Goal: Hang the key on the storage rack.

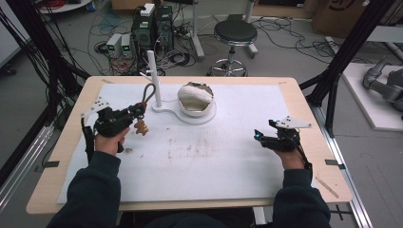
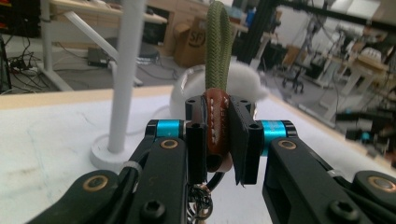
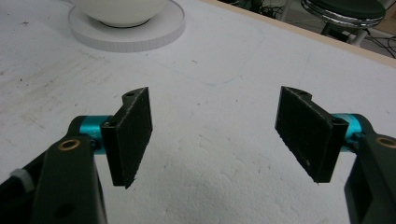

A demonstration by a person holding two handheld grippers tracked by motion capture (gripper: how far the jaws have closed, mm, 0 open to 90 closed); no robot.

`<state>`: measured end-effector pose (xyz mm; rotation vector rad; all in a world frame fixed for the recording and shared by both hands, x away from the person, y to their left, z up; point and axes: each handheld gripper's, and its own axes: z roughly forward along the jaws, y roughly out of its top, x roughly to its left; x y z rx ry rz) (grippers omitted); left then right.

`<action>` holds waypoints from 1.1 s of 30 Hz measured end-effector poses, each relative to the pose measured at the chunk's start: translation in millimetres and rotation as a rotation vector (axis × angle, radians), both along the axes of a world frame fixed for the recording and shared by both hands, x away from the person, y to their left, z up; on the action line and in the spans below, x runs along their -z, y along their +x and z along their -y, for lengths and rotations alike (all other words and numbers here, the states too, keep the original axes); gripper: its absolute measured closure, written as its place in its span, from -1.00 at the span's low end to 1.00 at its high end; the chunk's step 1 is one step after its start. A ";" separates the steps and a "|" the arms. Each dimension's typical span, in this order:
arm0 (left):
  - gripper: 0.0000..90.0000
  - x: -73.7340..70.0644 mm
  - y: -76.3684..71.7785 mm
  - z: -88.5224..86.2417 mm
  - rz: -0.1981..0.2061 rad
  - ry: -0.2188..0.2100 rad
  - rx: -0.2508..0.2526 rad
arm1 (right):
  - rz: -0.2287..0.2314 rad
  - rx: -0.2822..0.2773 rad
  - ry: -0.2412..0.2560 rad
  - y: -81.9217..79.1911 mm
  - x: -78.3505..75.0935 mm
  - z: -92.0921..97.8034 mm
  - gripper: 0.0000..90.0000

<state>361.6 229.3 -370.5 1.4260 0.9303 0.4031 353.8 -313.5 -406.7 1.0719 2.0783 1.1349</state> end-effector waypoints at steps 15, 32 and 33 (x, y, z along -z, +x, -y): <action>0.72 -21.1 42.3 -8.0 -0.039 -0.050 -0.057 | -0.003 -0.003 -0.005 0.4 -0.2 -1.3 -0.38; 0.70 -13.4 71.0 10.0 -0.138 0.104 -0.105 | -0.008 -0.012 -0.011 0.8 1.3 -3.1 -0.38; 0.70 -13.0 71.1 10.3 -0.144 0.104 -0.109 | -0.009 -0.011 -0.011 0.7 1.3 -3.2 -0.38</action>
